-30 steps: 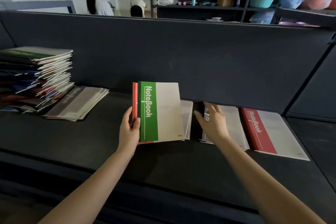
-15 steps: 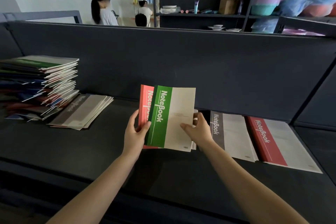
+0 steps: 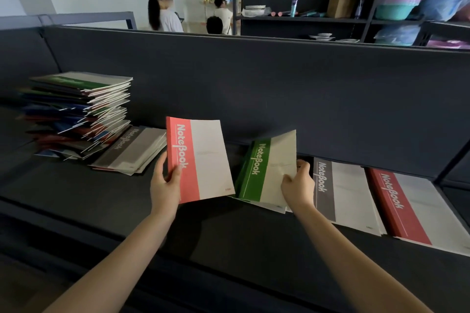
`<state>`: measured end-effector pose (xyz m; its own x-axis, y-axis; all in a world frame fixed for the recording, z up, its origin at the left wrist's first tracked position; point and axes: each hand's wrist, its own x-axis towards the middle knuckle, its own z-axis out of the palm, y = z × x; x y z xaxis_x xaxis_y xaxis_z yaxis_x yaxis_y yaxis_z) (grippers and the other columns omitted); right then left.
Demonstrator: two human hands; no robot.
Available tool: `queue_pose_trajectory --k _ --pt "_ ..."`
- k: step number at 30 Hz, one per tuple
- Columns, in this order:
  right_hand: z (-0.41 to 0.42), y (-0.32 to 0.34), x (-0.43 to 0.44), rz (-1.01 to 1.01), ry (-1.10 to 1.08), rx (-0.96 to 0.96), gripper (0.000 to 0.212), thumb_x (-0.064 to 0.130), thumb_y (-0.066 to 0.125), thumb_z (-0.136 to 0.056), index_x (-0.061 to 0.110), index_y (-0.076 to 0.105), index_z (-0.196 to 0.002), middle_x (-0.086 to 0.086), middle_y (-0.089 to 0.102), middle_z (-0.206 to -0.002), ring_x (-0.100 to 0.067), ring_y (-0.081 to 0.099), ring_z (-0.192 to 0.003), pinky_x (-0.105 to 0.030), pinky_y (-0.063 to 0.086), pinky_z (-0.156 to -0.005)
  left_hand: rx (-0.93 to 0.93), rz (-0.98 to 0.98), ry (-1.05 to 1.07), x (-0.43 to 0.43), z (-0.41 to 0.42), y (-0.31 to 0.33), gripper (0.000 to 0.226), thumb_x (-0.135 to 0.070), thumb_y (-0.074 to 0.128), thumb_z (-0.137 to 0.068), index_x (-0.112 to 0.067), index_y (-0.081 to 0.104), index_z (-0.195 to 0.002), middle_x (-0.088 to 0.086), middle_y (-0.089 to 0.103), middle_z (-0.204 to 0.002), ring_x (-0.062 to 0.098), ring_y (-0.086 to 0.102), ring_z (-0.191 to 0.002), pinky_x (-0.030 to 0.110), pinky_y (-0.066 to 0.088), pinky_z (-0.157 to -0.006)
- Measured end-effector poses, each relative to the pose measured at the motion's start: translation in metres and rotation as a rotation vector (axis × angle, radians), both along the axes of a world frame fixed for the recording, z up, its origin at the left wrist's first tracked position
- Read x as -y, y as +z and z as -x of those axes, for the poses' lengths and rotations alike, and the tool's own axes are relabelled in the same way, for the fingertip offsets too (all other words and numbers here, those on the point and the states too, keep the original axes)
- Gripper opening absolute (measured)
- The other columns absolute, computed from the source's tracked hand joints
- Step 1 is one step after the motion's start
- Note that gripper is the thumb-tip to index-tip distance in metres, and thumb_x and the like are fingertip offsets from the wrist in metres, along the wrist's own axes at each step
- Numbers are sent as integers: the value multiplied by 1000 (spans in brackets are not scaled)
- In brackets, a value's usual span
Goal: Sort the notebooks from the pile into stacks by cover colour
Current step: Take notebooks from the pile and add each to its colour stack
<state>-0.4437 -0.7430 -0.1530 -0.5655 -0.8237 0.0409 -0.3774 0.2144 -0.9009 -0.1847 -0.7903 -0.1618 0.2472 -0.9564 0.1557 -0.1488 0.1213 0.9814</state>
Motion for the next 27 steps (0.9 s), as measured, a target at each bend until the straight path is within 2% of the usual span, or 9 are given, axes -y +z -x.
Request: queue_pose_trajectory --k 3,7,12,15,18,20,23,25,27 --pt "-6 -6 4 -13 12 -78 72 -13 43 -84 12 24 -149 -13 41 -143 -29 47 -120 -30 42 -87 6 -2 -25 -2 2 -1 50 -30 56 -95 -30 38 -142 -7 49 -126 13 51 -111 34 44 -88" --pt "-6 -12 2 -71 47 -179 72 -15 43 -85 15 26 -149 -8 16 -157 -28 28 -140 -28 36 -99 8 -6 -55 -6 4 -4 50 -29 56 -95 -29 38 -142 -9 50 -123 11 52 -109 29 43 -85" --pt "-5 -10 -1 -45 64 -260 65 -10 49 -87 17 34 -145 -7 18 -156 -27 29 -139 -27 37 -97 37 -19 -103 -9 8 -5 52 -32 56 -94 -28 38 -142 -6 52 -128 13 54 -110 27 45 -83" --pt "-12 -5 -5 79 123 -240 55 8 56 -93 15 36 -143 -6 36 -149 -24 41 -132 -25 37 -96 42 -9 -140 -14 18 -2 51 -32 57 -94 -28 40 -142 -7 54 -127 12 55 -111 26 46 -84" --pt "-24 2 -11 64 263 13 58 28 55 -96 19 29 -147 -2 49 -140 -15 50 -123 -23 41 -89 43 6 -204 -20 38 3 50 -34 58 -93 -30 41 -141 -11 53 -124 7 54 -108 22 47 -82" --pt "-26 4 -15 4 293 153 65 39 55 -94 26 23 -149 -1 49 -138 -15 53 -118 -22 46 -75 39 14 -262 -25 56 6 50 -34 58 -94 -29 41 -141 -13 53 -123 6 54 -108 25 48 -86" --pt "-12 2 -25 28 247 303 71 35 64 -89 31 22 -146 5 57 -124 -14 59 -103 -23 49 -60 34 20 -328 -31 82 10 50 -34 57 -94 -28 40 -141 -11 52 -126 8 53 -112 29 48 -92" --pt "5 0 -33 79 210 331 69 29 66 -88 30 27 -144 10 58 -114 -14 59 -102 -28 51 -64 50 13 -381 -35 97 12 51 -35 55 -95 -27 37 -142 -10 49 -129 8 52 -114 28 48 -89" --pt "24 -1 -44 115 172 299 67 27 67 -88 27 29 -143 7 55 -122 -17 57 -108 -36 55 -74 79 8 -446 -38 113 12 53 -35 53 -95 -28 33 -143 -11 45 -128 7 50 -113 25 46 -85"
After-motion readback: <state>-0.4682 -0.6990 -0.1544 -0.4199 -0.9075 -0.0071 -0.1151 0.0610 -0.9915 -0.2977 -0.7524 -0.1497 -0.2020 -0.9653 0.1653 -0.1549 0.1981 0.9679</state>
